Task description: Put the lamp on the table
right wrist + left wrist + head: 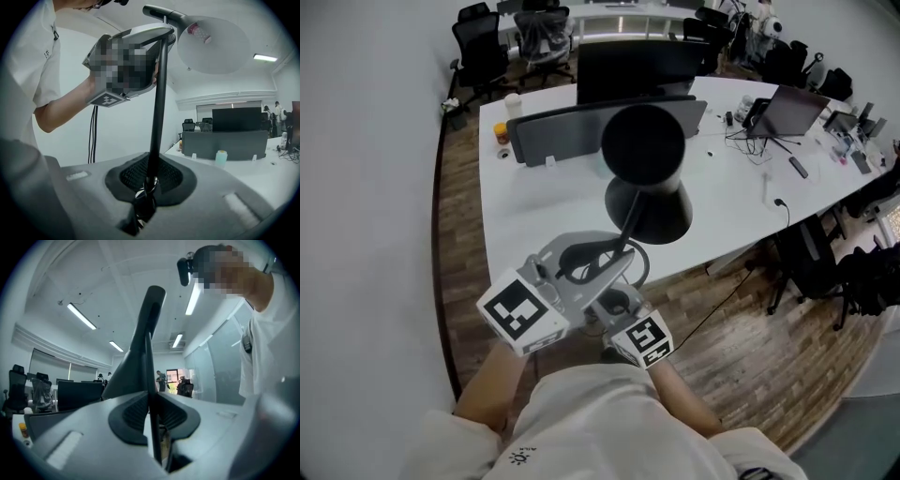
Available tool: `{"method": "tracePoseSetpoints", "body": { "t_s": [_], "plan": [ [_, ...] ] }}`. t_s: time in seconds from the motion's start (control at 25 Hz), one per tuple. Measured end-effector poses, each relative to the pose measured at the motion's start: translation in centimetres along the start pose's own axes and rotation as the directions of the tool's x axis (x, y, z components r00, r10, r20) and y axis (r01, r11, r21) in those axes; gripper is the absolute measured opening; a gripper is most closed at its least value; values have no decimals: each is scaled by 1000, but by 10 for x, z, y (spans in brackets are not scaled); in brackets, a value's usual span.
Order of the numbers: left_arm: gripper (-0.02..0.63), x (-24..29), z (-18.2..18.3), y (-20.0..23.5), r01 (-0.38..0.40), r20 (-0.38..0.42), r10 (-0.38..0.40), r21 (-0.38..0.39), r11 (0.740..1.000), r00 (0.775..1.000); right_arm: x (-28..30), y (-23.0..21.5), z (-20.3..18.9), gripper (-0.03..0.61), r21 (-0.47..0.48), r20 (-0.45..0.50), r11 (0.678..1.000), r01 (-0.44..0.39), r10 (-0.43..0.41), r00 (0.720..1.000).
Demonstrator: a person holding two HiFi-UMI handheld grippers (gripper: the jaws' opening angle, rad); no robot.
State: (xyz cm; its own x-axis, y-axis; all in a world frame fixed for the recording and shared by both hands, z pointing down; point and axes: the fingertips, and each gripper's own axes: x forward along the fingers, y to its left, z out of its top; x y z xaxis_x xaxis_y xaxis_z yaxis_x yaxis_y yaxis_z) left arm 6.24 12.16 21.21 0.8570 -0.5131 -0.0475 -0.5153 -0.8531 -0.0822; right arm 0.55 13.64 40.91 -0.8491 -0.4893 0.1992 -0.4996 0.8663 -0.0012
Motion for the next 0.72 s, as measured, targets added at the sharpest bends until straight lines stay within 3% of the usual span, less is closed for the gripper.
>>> {"method": "tracePoseSetpoints", "body": {
  "t_s": [0.44,0.72],
  "plan": [
    [52,58,-7,70,-69,-32,67,-55,996,997,38,-82,9,37,-16,8,996,-85,85,996],
    [51,92,-21,99,-83,-7,83,-9,996,996,42,-123,2,37,-15,5,993,-114,114,993]
  ]
}}
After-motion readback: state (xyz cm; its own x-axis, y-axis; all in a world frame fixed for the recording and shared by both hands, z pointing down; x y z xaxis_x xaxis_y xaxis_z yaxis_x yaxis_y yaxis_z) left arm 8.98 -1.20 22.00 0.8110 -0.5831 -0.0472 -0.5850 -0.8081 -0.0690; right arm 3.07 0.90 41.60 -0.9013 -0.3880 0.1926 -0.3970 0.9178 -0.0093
